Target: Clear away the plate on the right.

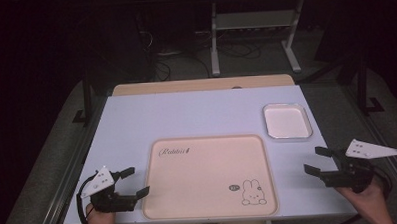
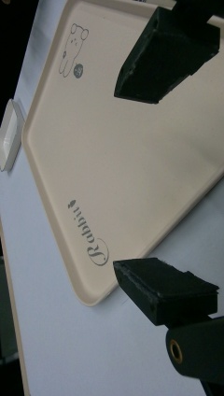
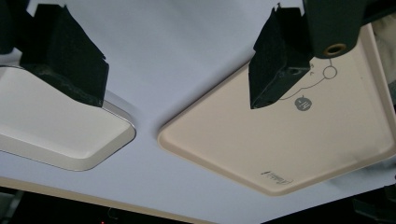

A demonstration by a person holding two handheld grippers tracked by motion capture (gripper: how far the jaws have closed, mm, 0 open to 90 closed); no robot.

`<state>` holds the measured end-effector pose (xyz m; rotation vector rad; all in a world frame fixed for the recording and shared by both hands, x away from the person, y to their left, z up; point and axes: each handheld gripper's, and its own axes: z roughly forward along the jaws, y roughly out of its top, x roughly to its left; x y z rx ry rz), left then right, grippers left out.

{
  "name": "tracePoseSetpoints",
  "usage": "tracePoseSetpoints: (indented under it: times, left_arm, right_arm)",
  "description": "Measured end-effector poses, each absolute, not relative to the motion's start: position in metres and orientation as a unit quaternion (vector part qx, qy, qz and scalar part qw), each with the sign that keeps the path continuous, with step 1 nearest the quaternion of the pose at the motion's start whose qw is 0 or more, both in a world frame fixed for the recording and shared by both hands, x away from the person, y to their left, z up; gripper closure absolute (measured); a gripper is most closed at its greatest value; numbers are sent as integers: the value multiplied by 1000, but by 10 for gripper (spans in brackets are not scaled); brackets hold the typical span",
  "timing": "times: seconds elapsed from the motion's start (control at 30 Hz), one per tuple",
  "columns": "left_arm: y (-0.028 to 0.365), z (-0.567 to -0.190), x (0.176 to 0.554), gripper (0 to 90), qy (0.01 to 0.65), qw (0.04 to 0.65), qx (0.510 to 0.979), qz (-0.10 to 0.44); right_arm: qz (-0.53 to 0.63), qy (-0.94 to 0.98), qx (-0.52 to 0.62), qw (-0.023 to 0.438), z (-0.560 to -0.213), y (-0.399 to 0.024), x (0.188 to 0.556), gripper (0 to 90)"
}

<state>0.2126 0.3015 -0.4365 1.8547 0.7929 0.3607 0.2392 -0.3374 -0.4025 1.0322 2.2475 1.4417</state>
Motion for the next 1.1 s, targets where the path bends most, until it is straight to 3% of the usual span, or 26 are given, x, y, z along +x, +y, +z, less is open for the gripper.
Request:
tracePoseSetpoints:
  times: [1.1]
  left_arm:
    - [304,-438,215,140,338,518,771,149]
  right_arm:
    - [464,770,417,138,-390,-387,291,185]
